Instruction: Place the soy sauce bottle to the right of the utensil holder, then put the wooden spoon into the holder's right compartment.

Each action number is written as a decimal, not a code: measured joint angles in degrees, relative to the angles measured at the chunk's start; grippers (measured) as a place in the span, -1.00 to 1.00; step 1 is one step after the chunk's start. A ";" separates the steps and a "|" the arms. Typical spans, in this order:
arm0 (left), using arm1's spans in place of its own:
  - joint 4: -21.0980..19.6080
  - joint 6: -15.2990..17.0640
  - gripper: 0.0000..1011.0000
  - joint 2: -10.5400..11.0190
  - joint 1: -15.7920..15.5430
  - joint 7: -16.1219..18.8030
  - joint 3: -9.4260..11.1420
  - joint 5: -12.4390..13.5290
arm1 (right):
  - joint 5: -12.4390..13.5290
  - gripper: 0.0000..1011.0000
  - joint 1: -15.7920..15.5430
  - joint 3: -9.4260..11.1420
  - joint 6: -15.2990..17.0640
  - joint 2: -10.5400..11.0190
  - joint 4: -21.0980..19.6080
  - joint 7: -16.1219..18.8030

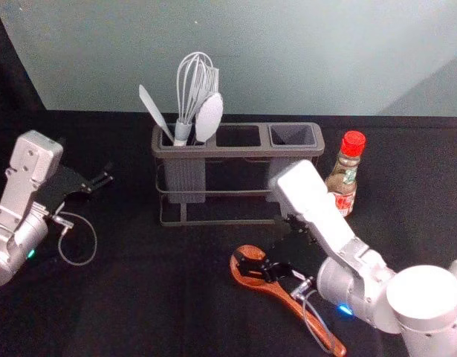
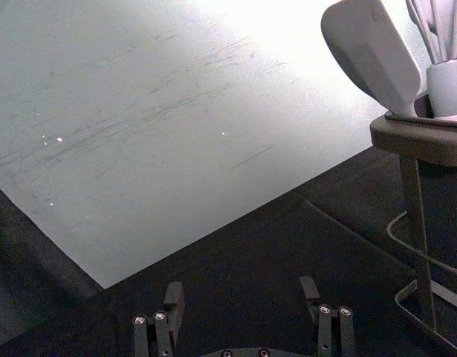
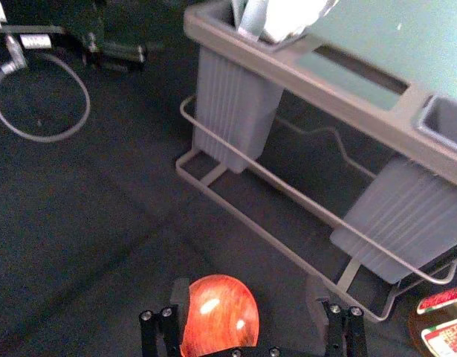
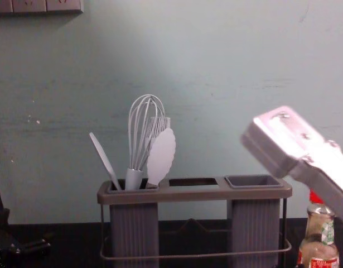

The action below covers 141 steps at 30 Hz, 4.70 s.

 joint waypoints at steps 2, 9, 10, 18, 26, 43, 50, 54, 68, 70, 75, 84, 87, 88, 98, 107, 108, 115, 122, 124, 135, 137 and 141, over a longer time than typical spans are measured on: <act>0.00 0.00 1.00 0.00 0.00 0.00 0.00 0.00 | -0.89 0.98 1.15 -0.72 3.89 -0.65 -0.34 -0.01; 0.00 0.00 1.00 0.00 0.00 0.00 0.00 0.00 | -2.75 0.98 4.44 -2.84 11.57 -2.17 0.60 1.09; 0.00 0.00 1.00 0.00 0.00 0.00 0.00 0.00 | -2.97 0.98 4.76 -3.08 12.11 -2.28 0.86 1.28; 0.00 0.00 1.00 0.00 0.00 0.00 0.00 0.00 | -4.24 0.98 6.96 -4.46 14.85 -3.93 4.44 3.11; 0.00 0.00 1.00 0.00 0.00 0.00 0.00 0.00 | -3.21 0.98 7.14 -3.07 13.89 -5.49 7.80 5.42; 0.00 0.00 1.00 0.00 0.00 0.00 0.00 0.00 | -4.38 0.98 5.92 -1.45 13.39 -6.39 7.18 6.89; 0.00 0.00 1.00 0.00 0.00 0.00 0.00 0.00 | -5.25 0.98 5.84 -1.13 13.50 -6.74 7.19 7.39; 0.00 0.00 1.00 0.00 0.00 0.00 0.00 0.00 | -5.80 0.98 5.82 -1.09 13.59 -6.94 7.32 7.73; 0.00 0.00 1.00 0.00 0.00 0.00 0.00 0.00 | -7.35 0.98 5.97 -0.72 13.38 -7.98 9.03 9.01; 0.00 0.00 1.00 0.00 0.00 0.00 0.00 0.00 | -7.55 0.98 5.94 -0.61 13.20 -8.18 9.21 9.24; 0.00 0.00 1.00 0.00 0.00 0.00 0.00 0.00 | -7.98 0.92 6.13 -0.46 12.98 -8.91 10.12 9.80; 0.00 0.00 1.00 0.00 0.00 0.00 0.00 0.00 | -8.83 0.68 6.22 -0.13 12.97 -9.75 10.89 10.47; 0.00 0.00 1.00 0.00 0.00 0.00 0.00 0.00 | -9.29 0.67 6.05 0.12 13.06 -9.85 10.75 10.72; 0.00 0.00 1.00 0.00 0.00 0.00 0.00 0.00 | -9.40 0.67 6.01 0.18 13.08 -9.86 10.69 10.80; 0.00 0.00 1.00 0.00 0.00 0.00 0.00 0.00 | -10.44 0.66 4.23 1.97 13.62 -9.00 6.89 11.27; 0.00 0.00 1.00 0.00 0.00 0.00 0.00 0.00 | -10.43 0.66 -0.86 6.24 10.11 -8.11 -0.77 10.69; 0.00 0.00 1.00 0.00 0.00 0.00 0.00 0.00 | -10.38 0.66 -1.40 6.69 9.41 -8.11 -1.41 10.49; 0.00 0.00 1.00 0.00 0.00 0.00 0.00 0.00 | -8.76 0.66 -7.54 11.67 0.58 -8.63 -6.31 8.75; 0.00 0.00 1.00 0.00 0.00 0.00 0.00 0.00 | -4.40 0.66 -13.01 17.05 -10.59 -9.54 -9.26 7.18; 0.00 0.00 1.00 0.00 0.00 0.00 0.00 0.00 | -2.05 0.66 -14.50 18.76 -14.38 -9.78 -9.81 7.21; 0.00 0.00 1.00 0.00 0.00 0.00 0.00 0.00 | 4.74 0.66 -18.35 22.30 -27.72 -9.75 -10.39 8.85; 0.00 0.00 1.00 0.00 0.00 0.00 0.00 0.00 | 4.87 0.66 -18.28 22.14 -27.80 -9.25 -10.35 8.94; 0.00 0.00 1.00 0.00 0.00 0.00 0.00 0.00 | 4.85 0.66 -18.19 21.98 -27.70 -9.00 -10.30 8.99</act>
